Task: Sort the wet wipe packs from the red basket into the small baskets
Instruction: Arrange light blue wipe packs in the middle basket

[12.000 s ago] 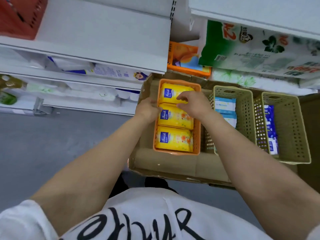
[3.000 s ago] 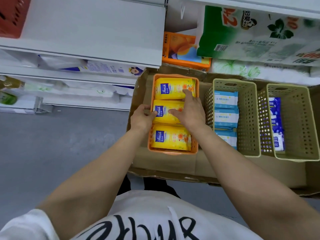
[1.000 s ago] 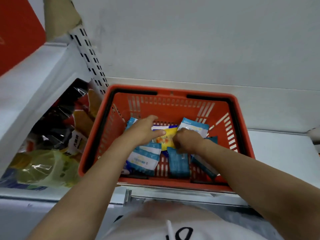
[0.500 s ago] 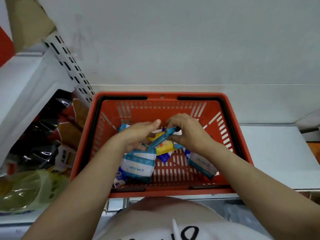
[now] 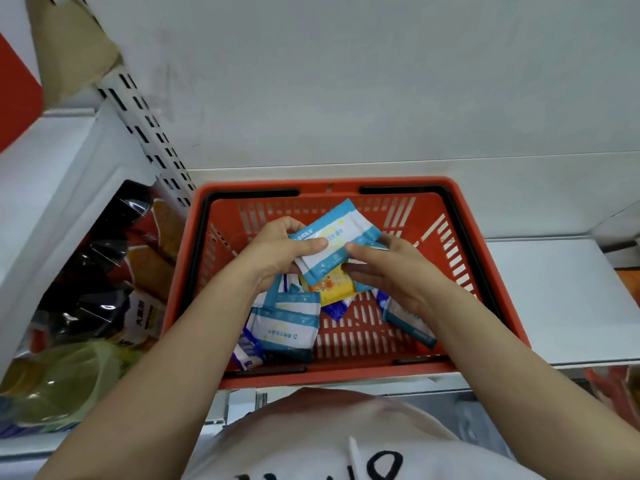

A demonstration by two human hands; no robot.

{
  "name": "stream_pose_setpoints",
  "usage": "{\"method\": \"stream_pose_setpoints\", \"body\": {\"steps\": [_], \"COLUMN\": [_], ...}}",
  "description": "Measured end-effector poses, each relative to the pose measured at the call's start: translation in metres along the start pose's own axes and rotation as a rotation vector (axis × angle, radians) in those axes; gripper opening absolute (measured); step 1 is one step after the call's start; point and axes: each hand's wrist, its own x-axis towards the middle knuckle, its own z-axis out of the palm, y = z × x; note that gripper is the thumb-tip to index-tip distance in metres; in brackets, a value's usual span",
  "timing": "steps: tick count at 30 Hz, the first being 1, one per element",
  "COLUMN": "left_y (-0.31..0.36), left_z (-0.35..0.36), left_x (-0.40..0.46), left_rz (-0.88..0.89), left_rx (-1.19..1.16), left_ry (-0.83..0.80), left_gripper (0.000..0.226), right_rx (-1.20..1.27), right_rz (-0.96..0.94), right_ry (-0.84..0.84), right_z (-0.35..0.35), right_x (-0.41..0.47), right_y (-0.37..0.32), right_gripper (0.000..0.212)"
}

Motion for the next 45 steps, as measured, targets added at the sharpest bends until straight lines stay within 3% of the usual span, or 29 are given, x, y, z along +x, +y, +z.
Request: {"method": "stream_pose_setpoints", "body": {"steps": [3, 6, 10, 13, 20, 25, 26, 28, 32, 35, 40, 45], "left_y": [-0.001, -0.006, -0.026, -0.042, -0.053, -0.060, -0.059, -0.053, -0.028, -0.013, 0.007, 0.017], "left_z": [0.004, 0.002, -0.008, -0.015, 0.001, 0.007, 0.004, -0.004, -0.011, -0.004, 0.012, 0.036], "left_x": [0.001, 0.006, 0.015, 0.020, 0.018, 0.013, 0.014, 0.018, 0.018, 0.011, 0.001, -0.018], "left_rz": [-0.002, -0.020, 0.031, -0.069, -0.112, -0.080, -0.061, -0.011, -0.017, 0.037, 0.093, 0.116], "left_rx": [-0.001, 0.153, 0.763, 1.196, 1.456, 1.603, 1.570, 1.365, 0.436, 0.015, -0.216, -0.328], "left_ry": [-0.051, -0.126, -0.200, -0.354, -0.496, -0.523, -0.512, -0.390, -0.085, -0.040, -0.049, -0.065], "left_gripper": [0.030, 0.023, 0.028, 0.032, 0.050, 0.052, 0.048, 0.038, 0.034, 0.035, 0.025, 0.025], "right_rx": [0.059, 0.137, 0.072, 0.008, 0.063, 0.043, 0.033, 0.039, 0.149, 0.237, 0.320, 0.364], "right_rz": [0.035, -0.001, 0.032, 0.057, 0.046, -0.051, -0.077, -0.138, -0.225, -0.250, -0.317, -0.462], "right_ry": [0.016, 0.196, 0.228, 0.198, 0.258, 0.312, 0.325, 0.368, 0.476, 0.570, 0.667, 0.652], "right_z": [0.013, 0.009, -0.011, -0.017, -0.017, -0.016, -0.017, -0.019, -0.027, -0.031, -0.030, -0.032], "right_x": [0.002, 0.003, 0.000, -0.003, -0.006, -0.007, -0.008, -0.010, -0.018, -0.026, -0.047, -0.086], "right_y": [0.004, 0.002, -0.005, -0.002, 0.002, 0.002, 0.002, 0.000, -0.005, -0.009, -0.008, -0.001], "right_gripper": [0.026, 0.006, 0.010, 0.016, 0.027, 0.076, 0.079, 0.064, 0.036, 0.026, 0.021, 0.049]}}
